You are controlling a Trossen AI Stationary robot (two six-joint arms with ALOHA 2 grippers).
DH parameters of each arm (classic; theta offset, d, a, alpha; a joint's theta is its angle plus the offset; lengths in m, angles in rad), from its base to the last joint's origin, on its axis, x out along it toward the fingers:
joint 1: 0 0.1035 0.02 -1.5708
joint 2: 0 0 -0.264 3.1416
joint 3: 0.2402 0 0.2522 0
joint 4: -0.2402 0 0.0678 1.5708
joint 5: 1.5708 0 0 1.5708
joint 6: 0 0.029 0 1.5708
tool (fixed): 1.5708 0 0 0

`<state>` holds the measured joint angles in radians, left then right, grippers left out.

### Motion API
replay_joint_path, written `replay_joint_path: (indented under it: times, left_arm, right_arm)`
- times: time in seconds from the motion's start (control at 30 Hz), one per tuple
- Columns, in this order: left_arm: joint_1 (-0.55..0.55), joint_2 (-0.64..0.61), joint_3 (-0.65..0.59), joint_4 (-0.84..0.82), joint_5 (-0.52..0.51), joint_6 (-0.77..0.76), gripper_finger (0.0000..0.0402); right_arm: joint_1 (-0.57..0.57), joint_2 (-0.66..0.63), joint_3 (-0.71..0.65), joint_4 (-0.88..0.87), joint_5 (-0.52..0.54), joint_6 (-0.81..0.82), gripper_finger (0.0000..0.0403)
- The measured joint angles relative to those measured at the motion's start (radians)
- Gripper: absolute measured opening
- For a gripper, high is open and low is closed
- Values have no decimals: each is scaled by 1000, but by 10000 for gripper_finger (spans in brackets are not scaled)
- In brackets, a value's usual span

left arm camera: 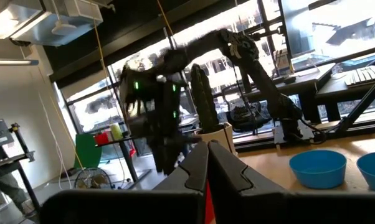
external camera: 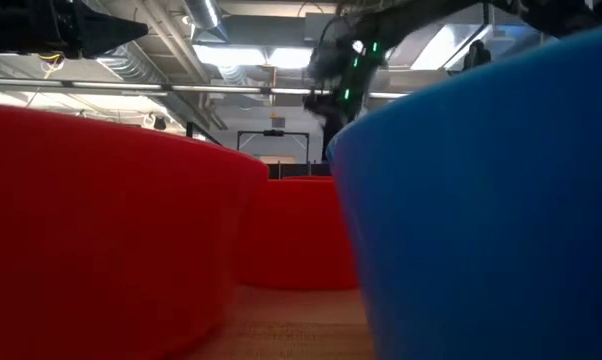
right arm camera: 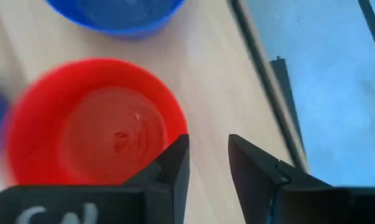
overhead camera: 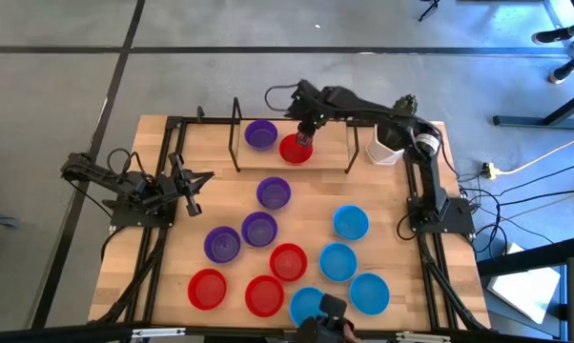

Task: Pick & Place Mini bowls
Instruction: Put the blue bowl on the shelf

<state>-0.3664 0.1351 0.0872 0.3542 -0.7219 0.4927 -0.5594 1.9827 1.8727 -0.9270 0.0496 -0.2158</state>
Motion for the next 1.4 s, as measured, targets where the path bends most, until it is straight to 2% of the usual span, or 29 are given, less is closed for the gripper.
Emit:
replay_joint_path:
  times: [0.07,0.17,0.27,0.4,0.47,0.53,0.7,0.83,0.93,1.07,1.17,1.27,1.4]
  left_arm:
    - [0,0,0,0,0,0,3]
    - [0,0,0,0,0,0,7]
    - [0,0,0,0,-1,0,10]
    - [0,0,0,-11,0,-2,9]
    - [0,0,0,-15,0,-12,7]
    - [0,0,0,-15,-1,-11,6]
    - [0,0,0,-15,-1,-11,9]
    - [2,0,0,-15,-1,-11,10]
    - [2,0,0,-15,-1,-11,7]
    - [2,0,0,-15,-1,-8,4]
    - [2,0,0,-15,-2,-8,4]
    - [2,0,0,-15,-2,-8,7]
    - [2,0,0,-15,-2,-8,7]
  right_arm:
    - [7,-26,77,-84,-68,22,112]
    - [53,-103,131,-117,-255,12,104]
    - [146,-228,125,-39,-325,-5,78]
    - [291,-443,7,162,-429,-8,26]
    - [364,-562,-91,259,-426,-1,8]
    - [436,-686,-211,351,-415,14,9]
    - [577,-1006,-605,571,-403,63,8]
    - [632,-1240,-951,761,-321,89,5]
    - [638,-1367,-1188,950,-285,116,7]
    - [637,-1455,-1435,1186,-260,123,3]
    - [637,-1466,-1554,1288,-258,121,5]
    - [637,-1464,-1626,1352,-241,120,5]
    - [637,-1463,-1652,1345,-168,105,3]
